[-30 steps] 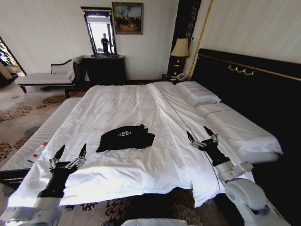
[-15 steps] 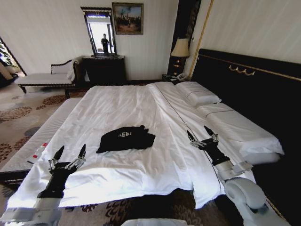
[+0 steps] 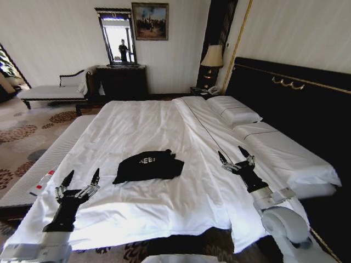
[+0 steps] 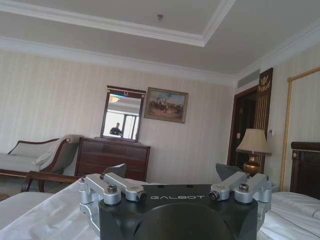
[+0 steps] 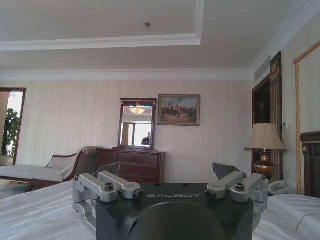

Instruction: Fold the clothes on the bed.

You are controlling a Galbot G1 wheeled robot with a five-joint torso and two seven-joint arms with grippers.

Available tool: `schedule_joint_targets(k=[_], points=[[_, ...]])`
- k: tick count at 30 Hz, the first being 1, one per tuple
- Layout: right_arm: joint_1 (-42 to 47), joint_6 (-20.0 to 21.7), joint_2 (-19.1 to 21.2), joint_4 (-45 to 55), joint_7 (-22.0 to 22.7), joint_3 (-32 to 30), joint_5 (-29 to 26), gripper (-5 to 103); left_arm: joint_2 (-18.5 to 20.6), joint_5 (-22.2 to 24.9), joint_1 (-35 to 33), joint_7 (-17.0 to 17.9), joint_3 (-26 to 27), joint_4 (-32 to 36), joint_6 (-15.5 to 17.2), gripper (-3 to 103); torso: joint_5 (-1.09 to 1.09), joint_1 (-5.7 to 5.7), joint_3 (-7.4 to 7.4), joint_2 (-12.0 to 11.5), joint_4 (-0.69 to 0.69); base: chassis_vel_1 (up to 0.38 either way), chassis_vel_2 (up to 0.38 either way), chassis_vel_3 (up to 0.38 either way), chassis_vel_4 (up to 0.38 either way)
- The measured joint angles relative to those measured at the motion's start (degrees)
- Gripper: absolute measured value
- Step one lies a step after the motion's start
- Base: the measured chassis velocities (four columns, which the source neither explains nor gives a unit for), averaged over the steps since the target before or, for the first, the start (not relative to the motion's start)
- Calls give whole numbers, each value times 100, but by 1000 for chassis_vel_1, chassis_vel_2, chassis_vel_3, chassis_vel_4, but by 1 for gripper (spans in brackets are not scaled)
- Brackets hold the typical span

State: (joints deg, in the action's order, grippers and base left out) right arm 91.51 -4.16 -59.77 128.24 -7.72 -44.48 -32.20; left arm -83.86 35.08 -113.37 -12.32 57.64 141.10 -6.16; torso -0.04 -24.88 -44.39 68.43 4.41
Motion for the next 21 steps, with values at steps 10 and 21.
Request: schedule_joint_targets(k=[10, 21], points=[[-4, -2, -29, 3, -17, 35, 38, 100, 13, 12, 55, -1, 2, -97, -16, 100, 0, 0, 0, 0, 0, -34, 57, 26, -56], [4, -2, -68, -28, -37, 53, 92, 100, 53, 61, 146, 1, 1, -217, -16, 100, 0, 1, 1, 0, 1, 0, 0, 0, 0]])
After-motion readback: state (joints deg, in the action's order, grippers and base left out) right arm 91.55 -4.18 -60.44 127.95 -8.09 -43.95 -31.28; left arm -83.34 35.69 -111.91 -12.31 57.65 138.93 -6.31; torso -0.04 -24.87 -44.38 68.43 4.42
